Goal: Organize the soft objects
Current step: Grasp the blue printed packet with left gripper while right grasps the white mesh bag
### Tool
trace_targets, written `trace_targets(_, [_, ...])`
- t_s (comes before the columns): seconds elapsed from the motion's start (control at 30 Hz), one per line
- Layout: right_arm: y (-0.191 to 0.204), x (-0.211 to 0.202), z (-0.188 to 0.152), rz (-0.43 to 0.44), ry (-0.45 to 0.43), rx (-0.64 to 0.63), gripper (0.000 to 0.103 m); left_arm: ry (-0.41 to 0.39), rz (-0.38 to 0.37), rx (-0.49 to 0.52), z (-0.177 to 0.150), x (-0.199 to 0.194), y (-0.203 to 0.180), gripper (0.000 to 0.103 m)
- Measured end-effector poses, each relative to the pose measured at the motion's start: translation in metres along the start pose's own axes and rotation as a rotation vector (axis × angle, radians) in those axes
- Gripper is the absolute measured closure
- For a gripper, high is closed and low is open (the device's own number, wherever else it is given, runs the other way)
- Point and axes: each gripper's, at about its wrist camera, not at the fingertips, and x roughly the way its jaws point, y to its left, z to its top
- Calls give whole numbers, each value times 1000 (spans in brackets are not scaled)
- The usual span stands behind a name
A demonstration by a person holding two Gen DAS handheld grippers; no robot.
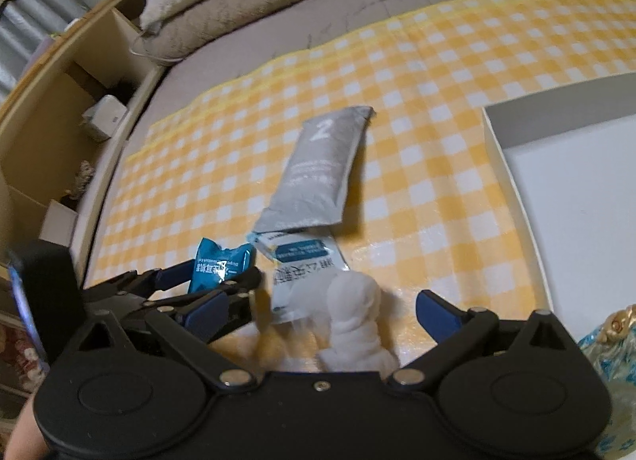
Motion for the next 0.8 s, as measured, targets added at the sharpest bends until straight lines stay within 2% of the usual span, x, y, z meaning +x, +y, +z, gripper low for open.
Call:
trace_targets(0.2, [-2, 19, -3, -16, 30, 65, 10, -1, -9, -4, -2, -4, 10, 45])
trace_targets(0.43, [3, 34, -6, -59, 27, 57, 15, -3, -3, 4, -6, -9, 10, 48])
trace_targets(0.63, [7, 34, -5, -102, 30, -5, 42, -3, 12, -3, -9, -18, 12, 50])
trace_targets(0.7, [6, 33, -3, -114, 37, -19, 57, -9, 20, -6, -10, -23, 12, 50])
trace_targets(0.8, [5, 30, -3, -123, 47, -40, 67, -21, 27, -14, -12, -33, 11, 50])
